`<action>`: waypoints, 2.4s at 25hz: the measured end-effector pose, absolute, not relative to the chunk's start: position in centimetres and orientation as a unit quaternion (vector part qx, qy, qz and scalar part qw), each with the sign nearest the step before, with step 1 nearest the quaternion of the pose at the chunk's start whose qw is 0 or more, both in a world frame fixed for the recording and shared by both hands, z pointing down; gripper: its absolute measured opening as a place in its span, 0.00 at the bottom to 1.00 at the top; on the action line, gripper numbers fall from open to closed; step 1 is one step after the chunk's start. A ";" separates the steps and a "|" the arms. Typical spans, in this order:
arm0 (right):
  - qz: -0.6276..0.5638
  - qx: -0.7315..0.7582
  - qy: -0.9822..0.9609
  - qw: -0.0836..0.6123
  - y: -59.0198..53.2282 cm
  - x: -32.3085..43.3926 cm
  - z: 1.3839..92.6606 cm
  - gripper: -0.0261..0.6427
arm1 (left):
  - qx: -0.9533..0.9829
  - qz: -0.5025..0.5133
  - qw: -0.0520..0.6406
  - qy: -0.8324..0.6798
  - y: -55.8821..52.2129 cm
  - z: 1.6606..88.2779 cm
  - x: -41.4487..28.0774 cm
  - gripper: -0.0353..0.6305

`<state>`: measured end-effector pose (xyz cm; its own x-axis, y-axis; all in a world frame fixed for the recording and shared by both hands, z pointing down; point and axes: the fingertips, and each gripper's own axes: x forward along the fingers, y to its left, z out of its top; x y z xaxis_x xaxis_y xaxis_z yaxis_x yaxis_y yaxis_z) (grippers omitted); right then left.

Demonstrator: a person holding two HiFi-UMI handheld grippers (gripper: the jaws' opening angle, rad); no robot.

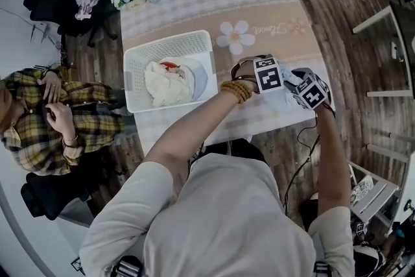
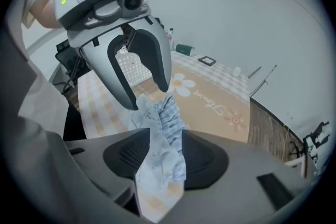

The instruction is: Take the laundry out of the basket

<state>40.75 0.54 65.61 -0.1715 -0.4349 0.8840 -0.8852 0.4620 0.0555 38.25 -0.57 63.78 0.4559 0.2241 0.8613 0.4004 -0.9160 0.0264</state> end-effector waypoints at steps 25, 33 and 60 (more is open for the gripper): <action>0.126 0.673 -0.721 0.105 -4.2 33.5 46.7 0.06 | -0.990 -0.092 -0.074 0.081 -8.0 45.6 28.7 0.09; 0.090 0.640 -0.759 0.081 -6.6 27.4 43.4 0.06 | -0.986 -0.018 -0.087 0.145 -9.7 42.4 21.8 0.09; 0.072 0.614 -0.783 0.065 -9.0 20.5 41.9 0.07 | -0.975 0.019 -0.084 0.204 -11.6 40.8 14.2 0.09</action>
<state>20.53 -8.97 41.93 -0.2369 -0.9527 0.1903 -0.9714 0.2350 -0.0325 14.16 -11.57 40.80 0.9160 -0.4013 -0.0027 -0.3949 -0.9026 0.1712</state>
